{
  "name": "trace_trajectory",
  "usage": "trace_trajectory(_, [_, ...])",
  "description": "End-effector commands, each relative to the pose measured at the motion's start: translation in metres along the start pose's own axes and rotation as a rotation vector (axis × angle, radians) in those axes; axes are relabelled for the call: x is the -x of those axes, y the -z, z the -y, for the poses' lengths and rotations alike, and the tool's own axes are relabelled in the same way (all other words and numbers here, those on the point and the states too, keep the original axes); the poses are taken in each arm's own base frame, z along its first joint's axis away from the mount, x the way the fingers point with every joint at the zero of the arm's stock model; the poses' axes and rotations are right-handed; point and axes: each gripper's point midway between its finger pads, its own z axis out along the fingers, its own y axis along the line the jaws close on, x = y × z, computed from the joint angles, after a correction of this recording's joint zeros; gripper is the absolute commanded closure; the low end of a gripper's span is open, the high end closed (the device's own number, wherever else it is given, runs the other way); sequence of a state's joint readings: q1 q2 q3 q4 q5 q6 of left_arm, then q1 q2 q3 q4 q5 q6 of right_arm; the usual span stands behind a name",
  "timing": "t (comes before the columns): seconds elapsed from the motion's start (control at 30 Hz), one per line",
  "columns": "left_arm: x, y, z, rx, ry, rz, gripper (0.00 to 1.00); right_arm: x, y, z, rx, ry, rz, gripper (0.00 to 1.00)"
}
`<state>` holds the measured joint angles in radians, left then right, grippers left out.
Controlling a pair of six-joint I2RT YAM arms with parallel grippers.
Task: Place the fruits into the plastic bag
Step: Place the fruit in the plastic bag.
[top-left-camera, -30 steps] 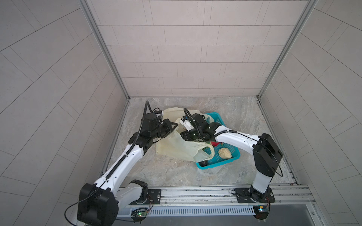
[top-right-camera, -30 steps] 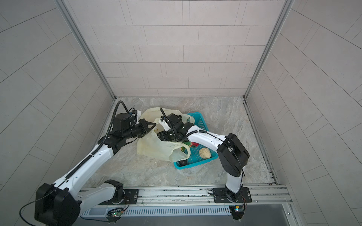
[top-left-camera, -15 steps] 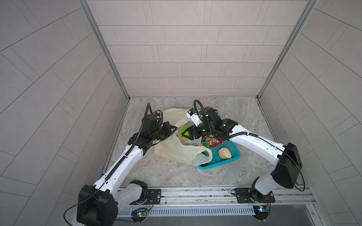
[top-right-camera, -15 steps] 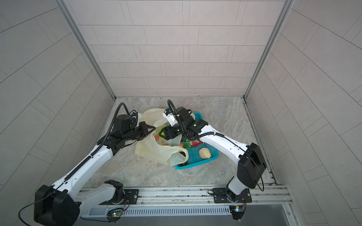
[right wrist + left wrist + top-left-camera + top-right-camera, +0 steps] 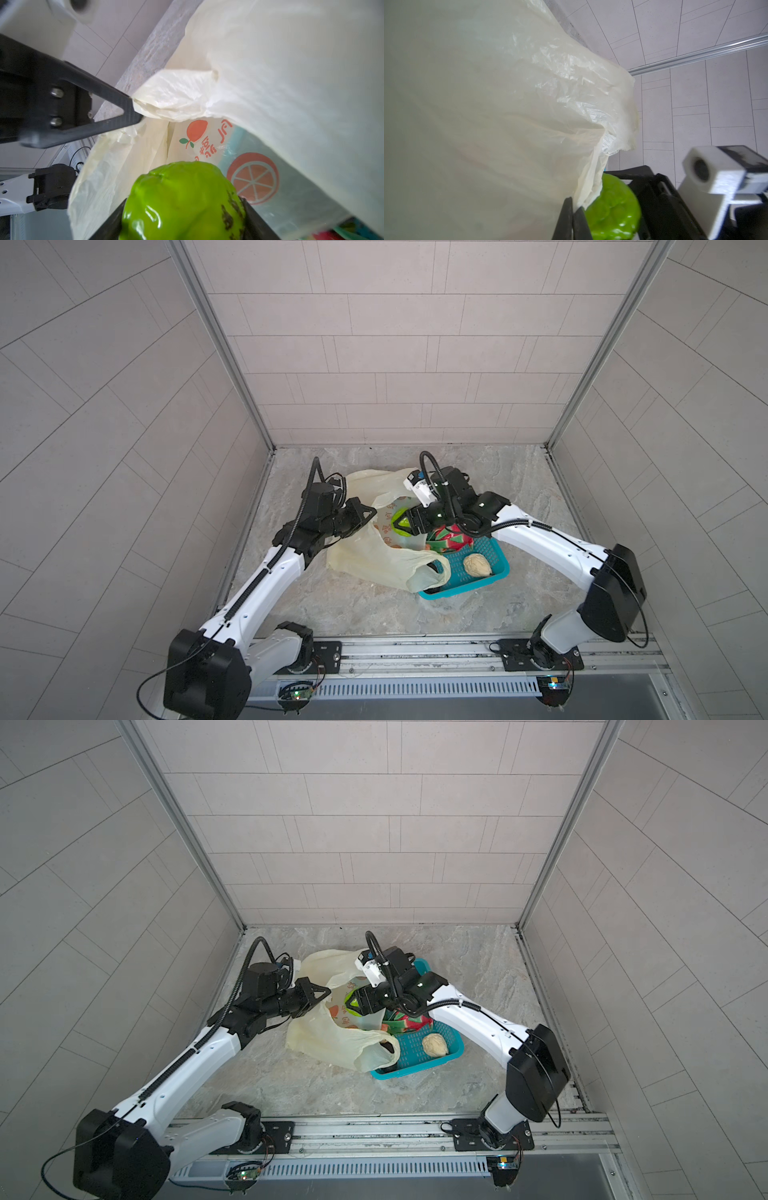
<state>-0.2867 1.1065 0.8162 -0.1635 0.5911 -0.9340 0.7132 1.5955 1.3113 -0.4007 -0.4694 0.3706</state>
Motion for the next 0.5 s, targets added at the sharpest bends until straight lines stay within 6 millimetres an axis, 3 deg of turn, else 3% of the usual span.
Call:
trace_trajectory(0.0, [0.012,0.006,0.022,-0.079,0.015,0.035,1.00,0.004,-0.019,-0.026,0.076,0.034,-0.019,0.34])
trace_trajectory(0.13, [0.016,0.007,0.027,-0.129,0.066,0.052,1.00,-0.003,-0.044,-0.044,0.128,0.064,-0.059,0.34])
trace_trajectory(0.23, [0.015,0.008,0.027,-0.129,0.063,0.049,1.00,-0.015,-0.061,-0.045,0.130,0.071,-0.107,0.33])
trace_trajectory(0.3, [0.014,0.009,0.024,-0.117,0.055,0.051,1.00,-0.023,-0.069,-0.035,0.087,0.059,-0.144,0.26])
trace_trajectory(0.37, [0.014,0.009,0.023,-0.111,0.050,0.052,1.00,-0.028,-0.072,-0.023,0.026,0.046,-0.161,0.01])
trace_trajectory(0.47, [0.014,0.009,0.022,-0.109,0.048,0.053,1.00,-0.032,-0.072,-0.012,-0.024,0.037,-0.166,0.01])
